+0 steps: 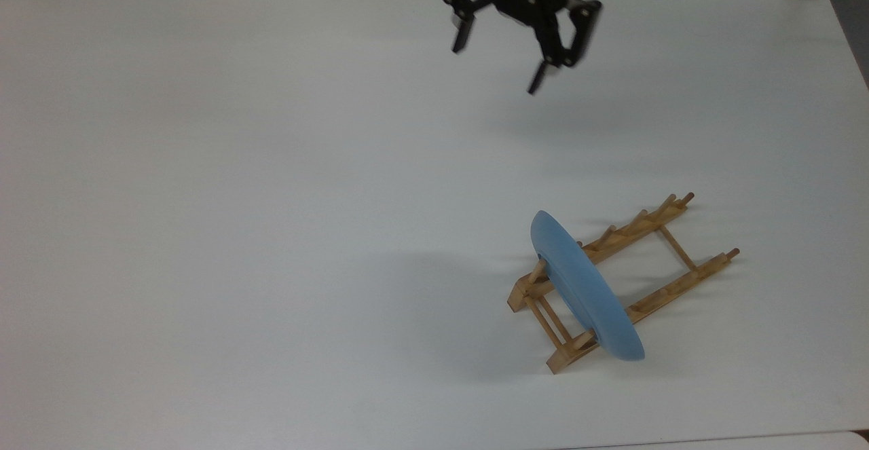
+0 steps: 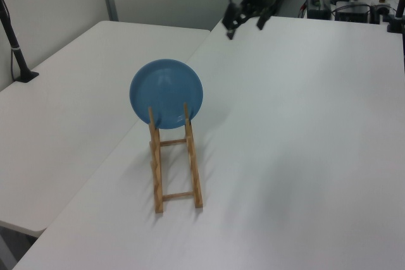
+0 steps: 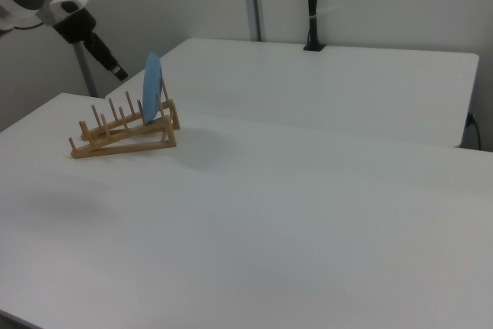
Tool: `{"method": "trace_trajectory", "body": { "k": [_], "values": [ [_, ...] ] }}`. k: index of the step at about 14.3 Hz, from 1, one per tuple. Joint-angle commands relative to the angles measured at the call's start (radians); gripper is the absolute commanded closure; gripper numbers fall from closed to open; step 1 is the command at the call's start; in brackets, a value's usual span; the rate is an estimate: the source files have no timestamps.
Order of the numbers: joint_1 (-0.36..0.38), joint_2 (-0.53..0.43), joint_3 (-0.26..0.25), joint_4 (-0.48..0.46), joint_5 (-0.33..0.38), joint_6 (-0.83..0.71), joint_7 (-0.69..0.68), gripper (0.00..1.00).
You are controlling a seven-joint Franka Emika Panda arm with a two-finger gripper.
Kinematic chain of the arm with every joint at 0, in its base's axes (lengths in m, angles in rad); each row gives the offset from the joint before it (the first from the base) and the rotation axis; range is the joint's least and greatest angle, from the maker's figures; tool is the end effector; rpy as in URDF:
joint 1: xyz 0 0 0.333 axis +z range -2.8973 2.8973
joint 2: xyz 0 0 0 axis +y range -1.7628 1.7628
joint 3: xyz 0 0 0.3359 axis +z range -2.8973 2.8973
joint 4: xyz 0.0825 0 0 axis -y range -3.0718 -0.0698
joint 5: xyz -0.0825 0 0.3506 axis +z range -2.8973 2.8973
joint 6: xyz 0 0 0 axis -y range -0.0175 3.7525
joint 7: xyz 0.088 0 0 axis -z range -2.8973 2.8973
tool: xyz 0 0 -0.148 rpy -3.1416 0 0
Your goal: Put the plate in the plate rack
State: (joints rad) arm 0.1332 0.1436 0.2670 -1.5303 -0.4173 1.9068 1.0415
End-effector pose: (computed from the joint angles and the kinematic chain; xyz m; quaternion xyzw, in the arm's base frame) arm 0.5802 0.1846 0.5865 0.9384 -0.2683 0.2091 0.0613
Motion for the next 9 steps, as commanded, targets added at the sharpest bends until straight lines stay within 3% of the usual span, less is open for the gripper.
{"method": "trace_trajectory", "body": {
  "k": [1, 6, 9],
  "values": [
    [-0.006, -0.108, -0.072, -0.090, 0.171, -0.106, -0.230, 0.00],
    [-0.010, -0.186, -0.250, -0.091, 0.382, -0.199, -0.486, 0.00],
    [-0.067, -0.214, -0.282, -0.099, 0.433, -0.247, -0.682, 0.00]
  ]
}}
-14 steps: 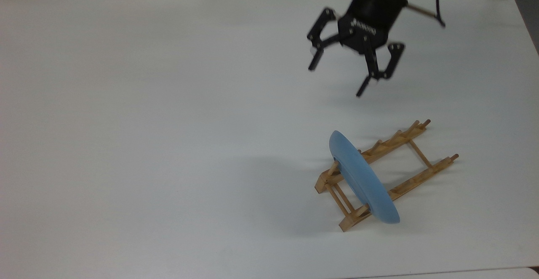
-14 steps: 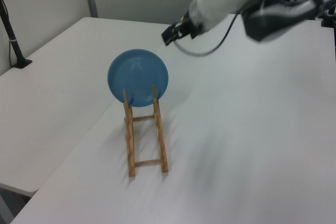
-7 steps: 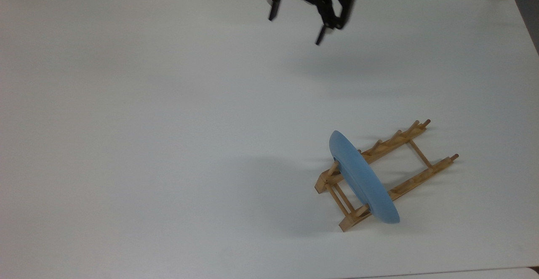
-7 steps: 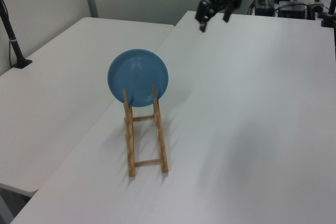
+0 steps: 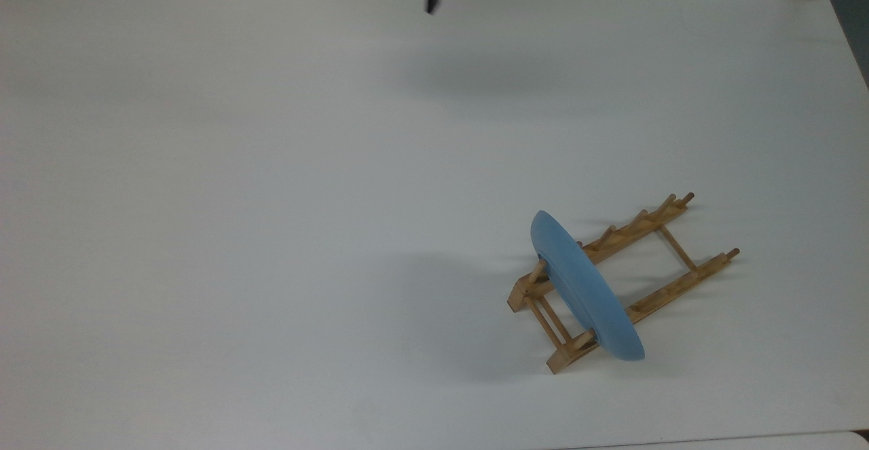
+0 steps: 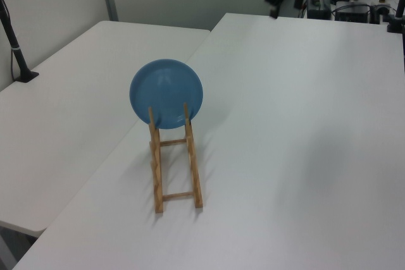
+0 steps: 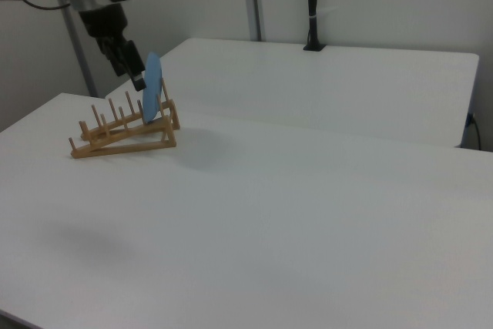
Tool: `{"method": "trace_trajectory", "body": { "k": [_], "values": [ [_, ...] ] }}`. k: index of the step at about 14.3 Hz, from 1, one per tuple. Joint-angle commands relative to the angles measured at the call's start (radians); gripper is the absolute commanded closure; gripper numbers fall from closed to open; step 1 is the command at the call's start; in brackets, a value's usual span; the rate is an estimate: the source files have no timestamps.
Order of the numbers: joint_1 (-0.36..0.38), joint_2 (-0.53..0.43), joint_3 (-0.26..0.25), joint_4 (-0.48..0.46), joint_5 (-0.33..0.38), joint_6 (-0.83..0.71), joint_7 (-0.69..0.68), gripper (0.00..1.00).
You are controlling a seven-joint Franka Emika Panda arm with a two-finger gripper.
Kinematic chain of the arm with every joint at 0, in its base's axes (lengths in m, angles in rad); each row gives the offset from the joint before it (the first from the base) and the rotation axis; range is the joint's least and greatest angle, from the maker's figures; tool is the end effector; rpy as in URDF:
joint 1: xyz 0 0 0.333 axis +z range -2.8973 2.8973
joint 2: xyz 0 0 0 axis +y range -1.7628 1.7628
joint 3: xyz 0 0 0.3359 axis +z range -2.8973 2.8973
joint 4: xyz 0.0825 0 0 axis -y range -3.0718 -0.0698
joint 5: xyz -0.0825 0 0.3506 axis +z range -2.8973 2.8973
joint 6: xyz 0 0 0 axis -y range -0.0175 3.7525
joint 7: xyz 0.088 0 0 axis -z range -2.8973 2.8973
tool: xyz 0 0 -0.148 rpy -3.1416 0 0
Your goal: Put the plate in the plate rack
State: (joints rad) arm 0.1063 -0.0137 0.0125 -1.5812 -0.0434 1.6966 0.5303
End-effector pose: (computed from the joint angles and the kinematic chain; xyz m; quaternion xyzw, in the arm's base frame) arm 0.5315 0.0576 0.6183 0.9769 -0.2025 0.0681 0.0000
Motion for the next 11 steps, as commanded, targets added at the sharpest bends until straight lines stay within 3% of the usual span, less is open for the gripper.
{"method": "trace_trajectory", "body": {
  "k": [1, 3, 6, 11],
  "values": [
    [-0.060, -0.060, -0.028, -0.056, 0.062, -0.035, -0.235, 0.00],
    [-0.082, -0.060, -0.031, -0.071, 0.062, -0.025, -0.337, 0.00],
    [-0.082, -0.058, -0.077, -0.079, 0.062, -0.006, -0.510, 0.00],
    [-0.079, -0.052, -0.094, -0.077, 0.057, 0.000, -0.543, 0.00]
  ]
}}
